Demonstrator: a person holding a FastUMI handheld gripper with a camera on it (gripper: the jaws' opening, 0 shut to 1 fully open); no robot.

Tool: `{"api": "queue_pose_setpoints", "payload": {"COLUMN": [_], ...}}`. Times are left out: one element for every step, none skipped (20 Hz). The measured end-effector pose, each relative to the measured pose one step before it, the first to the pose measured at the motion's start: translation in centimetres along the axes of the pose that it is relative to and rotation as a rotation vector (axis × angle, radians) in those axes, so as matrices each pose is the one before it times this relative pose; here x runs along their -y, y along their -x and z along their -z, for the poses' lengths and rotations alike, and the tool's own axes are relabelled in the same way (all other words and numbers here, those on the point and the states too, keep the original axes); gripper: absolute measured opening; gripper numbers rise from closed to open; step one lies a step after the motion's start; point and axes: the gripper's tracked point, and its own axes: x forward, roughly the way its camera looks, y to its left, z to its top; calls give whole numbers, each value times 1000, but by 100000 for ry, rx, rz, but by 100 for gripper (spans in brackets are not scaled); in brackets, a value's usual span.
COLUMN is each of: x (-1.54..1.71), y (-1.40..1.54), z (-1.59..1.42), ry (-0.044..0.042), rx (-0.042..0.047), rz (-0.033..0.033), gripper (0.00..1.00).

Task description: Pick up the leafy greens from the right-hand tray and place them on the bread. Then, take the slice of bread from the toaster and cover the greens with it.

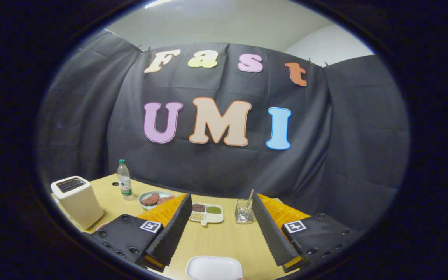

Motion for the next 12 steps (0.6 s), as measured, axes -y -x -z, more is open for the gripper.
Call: {"api": "queue_pose_setpoints", "payload": {"x": [174, 401, 219, 269, 269, 330, 226, 324, 359, 339, 385, 290], "y": [223, 239, 89, 166, 189, 211, -57, 145, 103, -13, -23, 21], "z": [-203, -295, -132, -171, -192, -163, 231, 81, 52, 5, -123, -51], "ry": [-1043, -759, -494, -452, -476, -622, -439, -395, -245, -164, -243, -355], "rx": [985, 711, 632, 629, 506, 130, -322, -247, -148, 10, 130, 199], "rz": [-1190, -761, -607, -509, -350, -412, -140, -342, -181, 14, -53, -80], "gripper": [98, 98, 98, 98, 98, 98, 98, 98, 98, 98, 98, 98]}}
